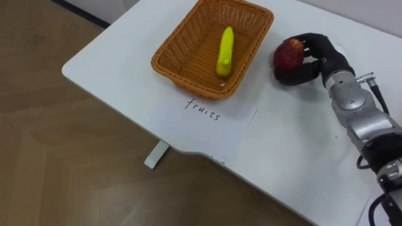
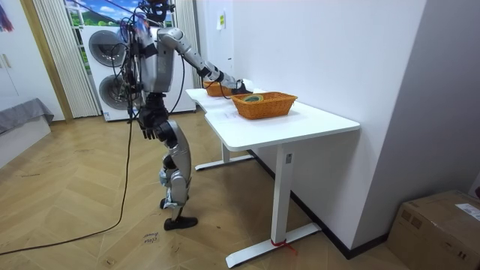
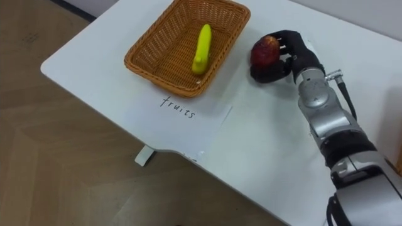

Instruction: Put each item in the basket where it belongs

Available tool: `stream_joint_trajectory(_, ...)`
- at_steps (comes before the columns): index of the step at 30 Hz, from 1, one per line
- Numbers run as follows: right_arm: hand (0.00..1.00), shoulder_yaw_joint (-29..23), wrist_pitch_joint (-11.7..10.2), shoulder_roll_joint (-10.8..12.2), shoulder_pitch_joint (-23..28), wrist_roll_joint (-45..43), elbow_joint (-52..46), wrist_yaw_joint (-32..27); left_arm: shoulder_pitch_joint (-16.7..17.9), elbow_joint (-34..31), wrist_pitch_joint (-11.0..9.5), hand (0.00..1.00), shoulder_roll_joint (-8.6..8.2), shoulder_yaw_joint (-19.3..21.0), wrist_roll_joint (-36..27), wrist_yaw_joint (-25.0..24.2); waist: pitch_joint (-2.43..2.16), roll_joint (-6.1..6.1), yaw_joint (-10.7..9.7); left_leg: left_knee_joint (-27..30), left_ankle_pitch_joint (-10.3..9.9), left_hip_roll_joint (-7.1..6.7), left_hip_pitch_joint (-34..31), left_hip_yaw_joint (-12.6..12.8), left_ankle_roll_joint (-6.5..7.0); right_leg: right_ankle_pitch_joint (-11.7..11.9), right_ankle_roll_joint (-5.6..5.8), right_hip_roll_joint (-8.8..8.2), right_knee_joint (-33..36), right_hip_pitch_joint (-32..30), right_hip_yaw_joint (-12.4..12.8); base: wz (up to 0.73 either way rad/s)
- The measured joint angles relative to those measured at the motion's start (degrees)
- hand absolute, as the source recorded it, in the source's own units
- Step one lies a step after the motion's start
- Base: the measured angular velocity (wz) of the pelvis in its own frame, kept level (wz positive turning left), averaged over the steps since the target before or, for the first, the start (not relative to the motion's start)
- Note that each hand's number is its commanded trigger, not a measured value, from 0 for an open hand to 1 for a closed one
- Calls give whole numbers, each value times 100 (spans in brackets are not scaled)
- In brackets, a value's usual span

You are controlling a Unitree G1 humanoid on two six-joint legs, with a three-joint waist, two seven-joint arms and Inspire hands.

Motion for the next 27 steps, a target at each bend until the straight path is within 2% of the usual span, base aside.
stream_joint_trajectory(8,100,-14,4,-9,1,74,70,36,30,-14,0,0,1,-13,13,1,-7,11,-33,4,0,9,-20,-1,1,-3,5,-1,-17,62,-73,7)
stream_joint_trajectory(16,100,17,-7,-14,83,249,92,250,2,-27,-54,0,3,-9,24,128,-36,12,-100,-87,2,5,195,64,4,-26,35,-7,-40,249,-69,3)
stream_joint_trajectory(17,100,16,-7,-15,150,297,77,283,-2,33,-77,0,3,-5,53,140,-69,-16,-100,-116,2,-2,252,74,4,-39,46,-18,-43,285,-60,0)
stream_joint_trajectory(19,100,17,-4,-14,230,299,74,368,-9,109,-77,0,3,-2,120,141,-96,-57,-107,-176,2,-8,377,78,4,-44,55,-17,-99,405,-60,2)
stream_joint_trajectory(20,100,38,42,-15,241,300,65,460,13,106,-78,0,6,37,116,134,-118,-85,-173,-180,2,-9,425,77,4,-49,63,-16,-126,477,-72,9)
stream_joint_trajectory(25,100,107,179,-98,241,278,-59,649,101,83,-80,0,9,230,145,98,-152,-141,-359,-246,-1,-13,611,96,7,-72,99,-61,-174,677,-76,7)
stream_joint_trajectory(27,100,99,251,-117,246,159,-218,688,253,25,-80,0,11,426,185,85,-173,-170,-428,-325,-1,-10,782,179,8,-67,104,-10,-249,834,-51,-9)
